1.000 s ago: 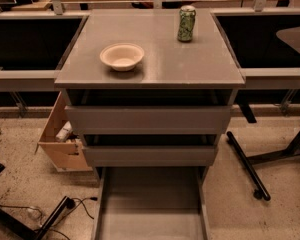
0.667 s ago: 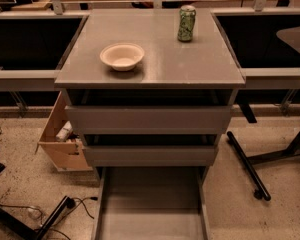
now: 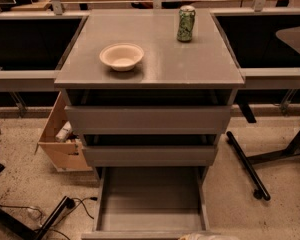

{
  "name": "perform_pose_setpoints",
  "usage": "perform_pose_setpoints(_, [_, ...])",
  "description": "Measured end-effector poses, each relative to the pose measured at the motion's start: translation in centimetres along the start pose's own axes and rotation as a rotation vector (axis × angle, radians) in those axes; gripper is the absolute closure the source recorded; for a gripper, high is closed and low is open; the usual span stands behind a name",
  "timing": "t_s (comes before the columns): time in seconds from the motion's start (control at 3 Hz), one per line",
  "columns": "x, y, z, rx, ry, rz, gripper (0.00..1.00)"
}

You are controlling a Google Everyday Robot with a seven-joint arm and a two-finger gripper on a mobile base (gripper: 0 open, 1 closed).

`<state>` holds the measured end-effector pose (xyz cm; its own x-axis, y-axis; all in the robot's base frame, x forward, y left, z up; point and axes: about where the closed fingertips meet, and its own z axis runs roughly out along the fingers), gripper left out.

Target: Close bottom drawer

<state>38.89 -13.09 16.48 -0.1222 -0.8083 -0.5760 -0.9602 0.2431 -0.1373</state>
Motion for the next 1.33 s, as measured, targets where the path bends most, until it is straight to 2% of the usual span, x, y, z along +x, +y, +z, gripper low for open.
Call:
perform_pose_setpoints(0.33, [-1.3, -2.9, 0.4, 0.038, -0.011, -0.027, 1.0])
perform_pose_setpoints(1.0, [-3.0, -11.6, 0.8, 0.073, 0.043, -0.09, 1.0])
perform_pose_setpoints(1.33, [-4.1, -15.7, 2.3, 0.061, 0.072, -0.103, 1.0])
